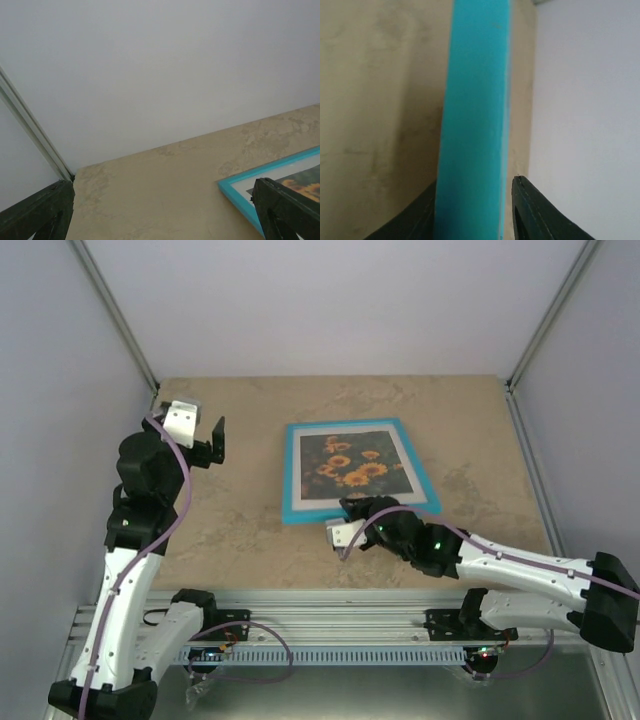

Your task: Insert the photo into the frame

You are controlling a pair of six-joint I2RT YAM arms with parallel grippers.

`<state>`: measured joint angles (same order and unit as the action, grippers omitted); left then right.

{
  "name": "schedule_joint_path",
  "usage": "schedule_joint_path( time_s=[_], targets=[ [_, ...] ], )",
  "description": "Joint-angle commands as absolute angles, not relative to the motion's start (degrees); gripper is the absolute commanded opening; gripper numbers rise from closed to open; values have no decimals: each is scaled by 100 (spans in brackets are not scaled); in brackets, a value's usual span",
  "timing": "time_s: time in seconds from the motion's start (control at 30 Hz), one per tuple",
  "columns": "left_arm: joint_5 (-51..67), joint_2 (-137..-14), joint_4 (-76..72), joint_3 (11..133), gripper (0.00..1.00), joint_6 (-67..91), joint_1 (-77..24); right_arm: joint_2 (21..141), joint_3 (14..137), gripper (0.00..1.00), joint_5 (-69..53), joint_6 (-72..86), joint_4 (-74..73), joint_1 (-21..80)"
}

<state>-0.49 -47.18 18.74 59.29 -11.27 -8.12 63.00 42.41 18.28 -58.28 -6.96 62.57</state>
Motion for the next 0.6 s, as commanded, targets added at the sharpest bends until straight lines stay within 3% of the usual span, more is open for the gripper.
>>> schedule_joint_path(
  time_s=[0.0,0.1,0.37,0.57],
  targets=[
    [-106,-4413,1981,5629,99,-1348,-773,6266,3648,40,1965,-5778,-25,6649],
    [-67,-4218,2035,5442,99,-1371,-773,6312,3410,59,1741,-5574,-26,6866],
    [-85,-3844,2091,5121,99,-1461,-775,7027,2914,65,1236,-5316,620,6961],
    [199,-3800,2223,4894,99,-1415,-774,7765,3204,82,815,-4999,288,6973]
  ],
)
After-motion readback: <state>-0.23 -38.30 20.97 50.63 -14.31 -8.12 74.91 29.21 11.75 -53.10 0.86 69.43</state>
